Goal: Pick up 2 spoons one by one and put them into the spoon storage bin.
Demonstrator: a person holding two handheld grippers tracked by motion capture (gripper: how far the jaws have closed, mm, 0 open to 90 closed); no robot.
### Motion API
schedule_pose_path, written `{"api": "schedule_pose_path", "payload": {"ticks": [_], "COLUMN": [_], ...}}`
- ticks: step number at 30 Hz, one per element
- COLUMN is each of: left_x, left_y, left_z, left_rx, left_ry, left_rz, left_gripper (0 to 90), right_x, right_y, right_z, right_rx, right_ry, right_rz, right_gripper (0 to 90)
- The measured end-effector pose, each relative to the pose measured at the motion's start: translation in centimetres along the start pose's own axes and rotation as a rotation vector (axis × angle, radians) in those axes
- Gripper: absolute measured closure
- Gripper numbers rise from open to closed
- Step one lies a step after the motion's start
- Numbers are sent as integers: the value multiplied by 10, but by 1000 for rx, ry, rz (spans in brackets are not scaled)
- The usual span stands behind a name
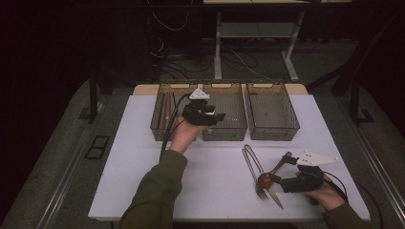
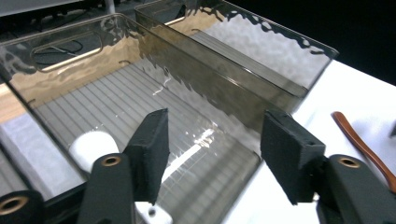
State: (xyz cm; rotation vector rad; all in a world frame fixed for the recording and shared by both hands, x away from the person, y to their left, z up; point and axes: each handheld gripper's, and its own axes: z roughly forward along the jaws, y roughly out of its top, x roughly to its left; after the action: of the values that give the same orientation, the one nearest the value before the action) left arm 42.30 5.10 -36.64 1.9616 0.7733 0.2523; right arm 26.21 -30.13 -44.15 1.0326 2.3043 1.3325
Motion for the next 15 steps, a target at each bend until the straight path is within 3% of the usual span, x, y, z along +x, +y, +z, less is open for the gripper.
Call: {"api": "schedule_pose_path", "payload": {"ticks": [8, 15], "left_x": [-12, -20], "left_y": [-24, -53], "left_z": [-29, -47], "left_rx": [12, 46], "left_ry": [-8, 11], "left_rz": [29, 52], "left_gripper": [347, 298], "right_x": [0, 0], "right_y": [0, 1], "right_z": [1, 1], "right_rx": [10, 16], "right_ry": [-1, 17], "right_rz": [0, 10], "right_gripper": [116, 116]}}
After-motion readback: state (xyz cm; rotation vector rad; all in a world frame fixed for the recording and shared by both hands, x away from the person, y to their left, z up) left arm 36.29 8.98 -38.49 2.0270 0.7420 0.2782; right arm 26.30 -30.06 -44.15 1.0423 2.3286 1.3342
